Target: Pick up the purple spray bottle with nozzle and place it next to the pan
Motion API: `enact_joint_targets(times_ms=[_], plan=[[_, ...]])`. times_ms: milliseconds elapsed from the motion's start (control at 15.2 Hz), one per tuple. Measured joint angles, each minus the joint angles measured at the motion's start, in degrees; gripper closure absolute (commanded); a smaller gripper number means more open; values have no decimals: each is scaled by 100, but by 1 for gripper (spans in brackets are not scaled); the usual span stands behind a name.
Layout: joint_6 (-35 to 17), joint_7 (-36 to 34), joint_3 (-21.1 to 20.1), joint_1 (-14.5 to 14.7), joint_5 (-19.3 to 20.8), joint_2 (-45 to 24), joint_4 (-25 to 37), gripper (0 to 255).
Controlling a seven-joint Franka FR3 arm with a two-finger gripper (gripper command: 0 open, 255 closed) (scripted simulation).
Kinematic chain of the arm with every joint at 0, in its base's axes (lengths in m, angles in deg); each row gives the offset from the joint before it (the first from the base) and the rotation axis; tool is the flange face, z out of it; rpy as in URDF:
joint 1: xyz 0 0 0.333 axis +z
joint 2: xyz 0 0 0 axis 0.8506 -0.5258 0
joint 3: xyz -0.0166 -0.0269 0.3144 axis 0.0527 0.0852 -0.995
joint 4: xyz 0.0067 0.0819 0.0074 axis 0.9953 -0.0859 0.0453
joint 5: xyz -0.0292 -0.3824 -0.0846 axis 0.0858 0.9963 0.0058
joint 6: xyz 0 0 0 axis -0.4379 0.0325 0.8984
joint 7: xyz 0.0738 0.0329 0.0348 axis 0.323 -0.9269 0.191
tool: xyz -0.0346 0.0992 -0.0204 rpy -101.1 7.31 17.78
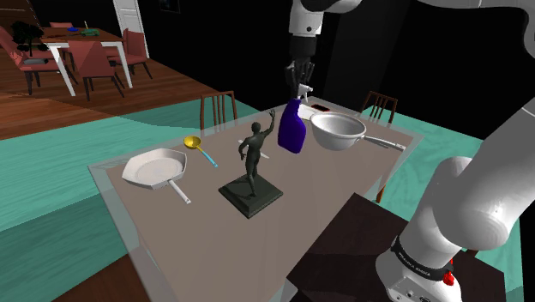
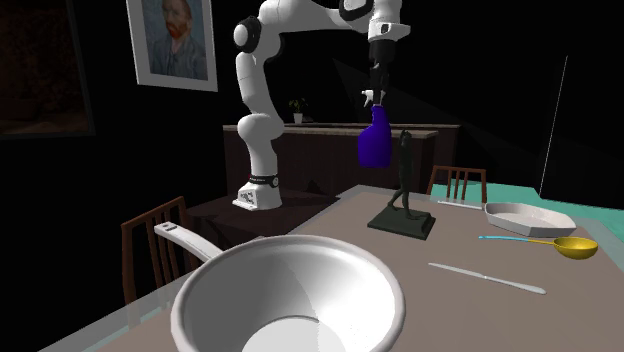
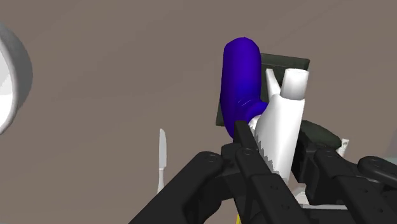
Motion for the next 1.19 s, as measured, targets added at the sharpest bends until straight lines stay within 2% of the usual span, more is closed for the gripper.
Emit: enact_joint_targets(times_ms=[858,1188], plan=[[-622,-1571,-914,708,-252,-867,228,255],[-808,-2142,-1208,991,-265,-1462,640,255]])
